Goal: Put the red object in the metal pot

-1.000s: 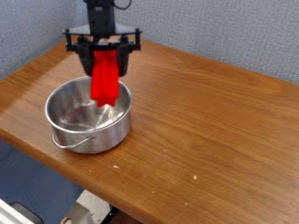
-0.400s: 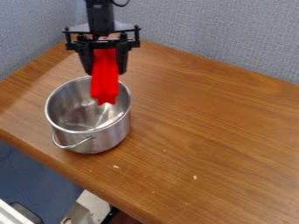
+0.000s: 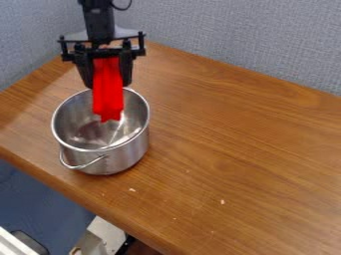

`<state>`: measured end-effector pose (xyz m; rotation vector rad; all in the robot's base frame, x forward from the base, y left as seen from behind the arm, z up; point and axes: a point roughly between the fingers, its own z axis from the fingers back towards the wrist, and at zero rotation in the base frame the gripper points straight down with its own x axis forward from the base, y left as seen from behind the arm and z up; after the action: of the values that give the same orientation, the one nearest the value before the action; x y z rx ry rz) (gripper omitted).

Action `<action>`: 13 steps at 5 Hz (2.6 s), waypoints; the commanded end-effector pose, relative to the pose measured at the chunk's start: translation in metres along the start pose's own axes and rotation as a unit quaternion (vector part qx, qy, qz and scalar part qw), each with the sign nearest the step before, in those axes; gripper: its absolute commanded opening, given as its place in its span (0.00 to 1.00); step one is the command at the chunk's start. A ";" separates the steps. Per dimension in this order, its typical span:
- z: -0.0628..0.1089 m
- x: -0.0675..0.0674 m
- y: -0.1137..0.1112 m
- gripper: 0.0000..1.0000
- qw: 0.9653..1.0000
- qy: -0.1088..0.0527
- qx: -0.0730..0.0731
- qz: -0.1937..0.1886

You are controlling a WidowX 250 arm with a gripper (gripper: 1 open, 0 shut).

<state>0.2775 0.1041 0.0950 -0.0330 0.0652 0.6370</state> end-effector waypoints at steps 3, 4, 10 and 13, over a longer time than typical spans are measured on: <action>-0.009 -0.006 -0.004 0.00 1.000 0.003 0.023 -0.013; -0.013 -0.003 0.010 0.00 1.000 0.008 0.029 -0.009; -0.017 -0.011 0.018 0.00 0.999 0.031 0.029 -0.027; -0.018 -0.014 0.018 0.00 0.999 0.038 0.026 -0.029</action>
<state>0.2566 0.1045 0.0717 -0.0091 0.1740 0.5562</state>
